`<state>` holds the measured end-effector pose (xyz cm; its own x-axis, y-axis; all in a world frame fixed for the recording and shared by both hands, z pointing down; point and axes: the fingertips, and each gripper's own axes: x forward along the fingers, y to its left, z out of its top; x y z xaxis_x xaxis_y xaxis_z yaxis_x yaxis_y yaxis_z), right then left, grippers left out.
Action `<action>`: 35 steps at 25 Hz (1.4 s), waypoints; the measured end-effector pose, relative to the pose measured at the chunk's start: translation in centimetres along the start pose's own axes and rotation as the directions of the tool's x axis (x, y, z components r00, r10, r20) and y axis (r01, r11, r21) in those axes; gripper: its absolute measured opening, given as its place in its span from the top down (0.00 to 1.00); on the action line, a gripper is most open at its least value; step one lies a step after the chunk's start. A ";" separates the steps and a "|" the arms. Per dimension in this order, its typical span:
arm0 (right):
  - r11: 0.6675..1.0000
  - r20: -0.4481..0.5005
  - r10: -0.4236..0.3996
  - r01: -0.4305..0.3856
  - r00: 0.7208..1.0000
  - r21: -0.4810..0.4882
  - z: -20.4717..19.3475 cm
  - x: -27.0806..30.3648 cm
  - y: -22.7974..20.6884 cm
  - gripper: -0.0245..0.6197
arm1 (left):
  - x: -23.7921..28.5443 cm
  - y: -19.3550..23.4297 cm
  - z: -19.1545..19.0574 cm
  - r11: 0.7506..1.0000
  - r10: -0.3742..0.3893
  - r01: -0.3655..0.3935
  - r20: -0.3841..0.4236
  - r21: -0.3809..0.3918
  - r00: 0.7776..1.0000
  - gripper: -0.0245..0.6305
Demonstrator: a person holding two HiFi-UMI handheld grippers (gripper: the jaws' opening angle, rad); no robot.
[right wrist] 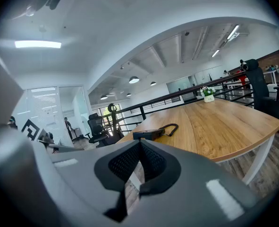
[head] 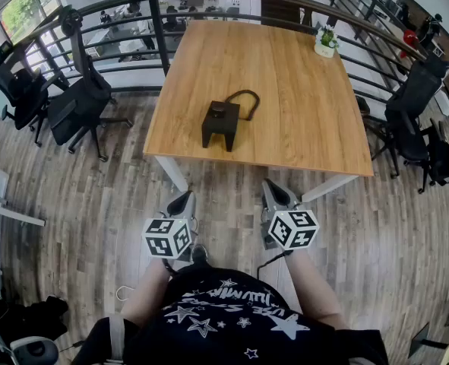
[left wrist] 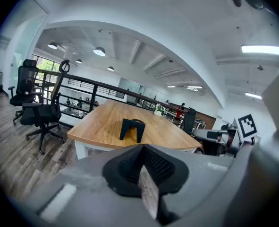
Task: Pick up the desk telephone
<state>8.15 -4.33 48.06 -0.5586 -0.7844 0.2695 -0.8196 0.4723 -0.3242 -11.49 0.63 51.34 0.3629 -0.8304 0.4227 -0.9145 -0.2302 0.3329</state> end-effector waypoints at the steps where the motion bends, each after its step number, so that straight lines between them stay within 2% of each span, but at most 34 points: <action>1: 1.000 -0.001 0.001 -0.001 1.000 -0.001 -0.1 0.0 0.1 0.96 | 0.0 0.0 0.0 1.000 0.000 0.000 -0.003 0.008 1.000 0.96; 4: 1.000 -0.006 0.003 -0.003 1.000 -0.005 -0.2 0.2 0.4 0.96 | 0.0 0.1 0.0 1.000 -0.001 0.002 -0.010 0.025 1.000 0.96; 18: 1.000 -0.033 -0.013 0.013 0.999 -0.001 -0.7 1.5 0.9 0.96 | 0.8 1.6 0.0 1.000 -0.011 0.012 -0.044 0.016 0.999 0.96; 28: 0.994 0.030 -0.097 0.095 0.995 0.049 0.2 4.0 1.0 0.96 | 2.5 4.8 1.3 0.998 -0.057 0.058 -0.051 0.017 0.997 0.96; 35: 0.982 0.033 -0.179 0.176 0.983 0.063 -0.3 5.4 1.4 0.96 | 3.5 7.1 1.9 0.993 -0.114 0.117 -0.083 0.021 0.990 0.96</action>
<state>3.90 -7.83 49.29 -0.3988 -0.8689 0.2932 -0.8955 0.3002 -0.3285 -17.01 -4.91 53.57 0.4788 -0.7536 0.4503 -0.8695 -0.3360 0.3621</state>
